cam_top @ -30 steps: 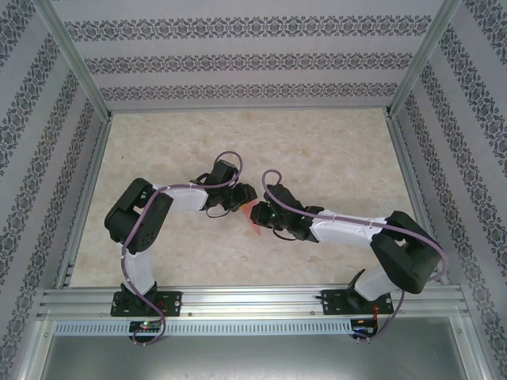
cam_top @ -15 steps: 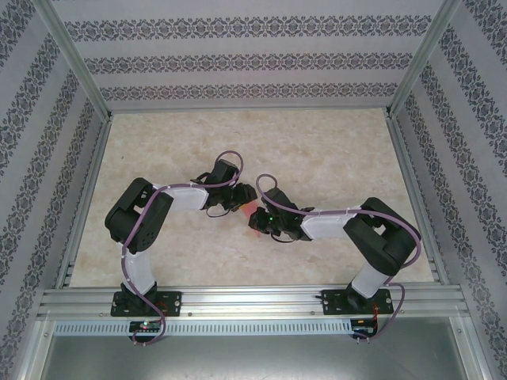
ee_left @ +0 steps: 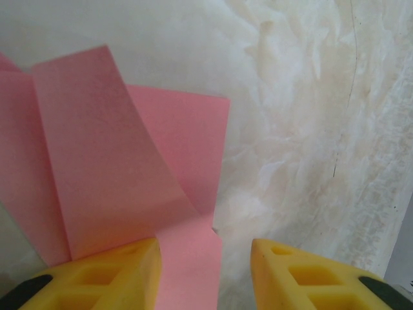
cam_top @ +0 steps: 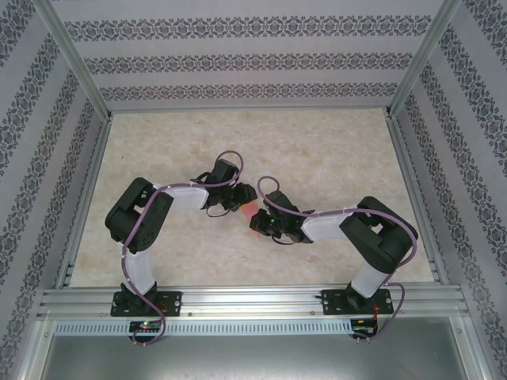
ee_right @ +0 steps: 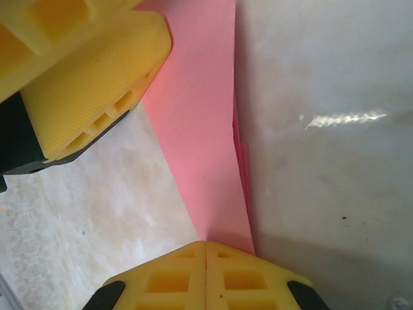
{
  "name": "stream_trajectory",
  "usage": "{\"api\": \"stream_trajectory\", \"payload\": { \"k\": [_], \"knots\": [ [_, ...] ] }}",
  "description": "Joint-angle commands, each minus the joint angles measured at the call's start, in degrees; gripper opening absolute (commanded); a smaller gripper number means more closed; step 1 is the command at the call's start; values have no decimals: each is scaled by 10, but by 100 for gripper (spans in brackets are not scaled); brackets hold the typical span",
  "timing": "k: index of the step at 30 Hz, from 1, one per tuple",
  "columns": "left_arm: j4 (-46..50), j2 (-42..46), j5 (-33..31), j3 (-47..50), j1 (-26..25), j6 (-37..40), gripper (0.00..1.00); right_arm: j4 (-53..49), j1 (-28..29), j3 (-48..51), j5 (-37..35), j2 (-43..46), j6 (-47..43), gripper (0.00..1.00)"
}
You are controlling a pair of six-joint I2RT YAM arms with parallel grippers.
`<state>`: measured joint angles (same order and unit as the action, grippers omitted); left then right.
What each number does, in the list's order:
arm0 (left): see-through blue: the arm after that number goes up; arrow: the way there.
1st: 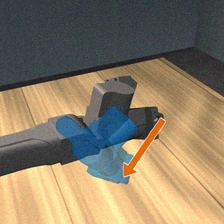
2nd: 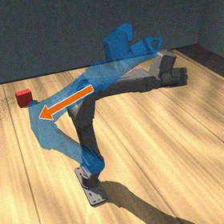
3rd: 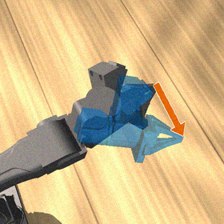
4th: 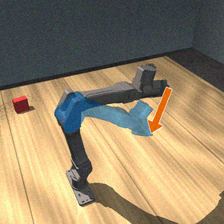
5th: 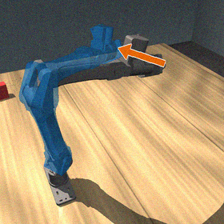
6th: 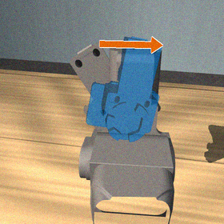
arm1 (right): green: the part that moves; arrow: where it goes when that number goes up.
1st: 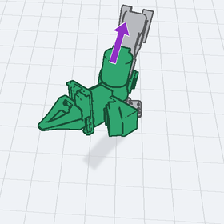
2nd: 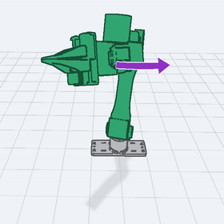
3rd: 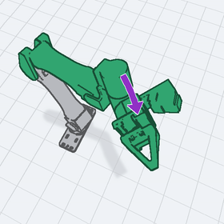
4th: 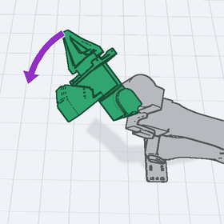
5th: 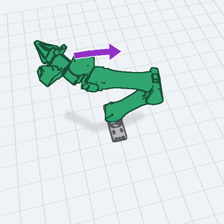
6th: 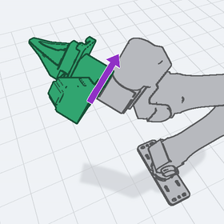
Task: Fold a paper plane with a square sheet of paper (pick it up from the middle)
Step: Fold the wing for the fifth time at the center of the table.
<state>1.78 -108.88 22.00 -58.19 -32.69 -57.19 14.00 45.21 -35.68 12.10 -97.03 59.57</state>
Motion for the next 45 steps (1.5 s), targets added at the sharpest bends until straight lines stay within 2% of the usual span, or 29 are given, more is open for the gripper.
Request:
{"api": "stream_trajectory", "payload": {
  "k": [1, 10, 14, 22, 28, 35, 41, 45],
  "knots": [
    [78, -44, -35, 16, 5, 22, 44, -65, 1, 39, 1, -21, 16, 6],
    [77, -44, -35, 16, 6, 22, 44, -80, 2, -6, 22, 65, -8, 9],
    [74, -45, -30, 15, 6, 21, 44, -78, 2, -20, 43, 43, -7, 9],
    [73, -47, -30, 15, 6, 22, 44, -84, 3, 18, 24, -5, 17, 9],
    [75, -47, -31, 15, 5, 23, 44, -82, 12, 42, 27, 13, 25, 9],
    [78, -46, -33, 15, 6, 24, 44, -101, 21, 23, 45, 46, 14, 10],
    [81, -49, -32, 13, 6, 25, 44, -60, 28, 79, 44, 32, 50, 9],
    [81, -48, -32, 12, 6, 25, 44, -80, 33, 89, 40, 45, 50, 9]
  ]
}}
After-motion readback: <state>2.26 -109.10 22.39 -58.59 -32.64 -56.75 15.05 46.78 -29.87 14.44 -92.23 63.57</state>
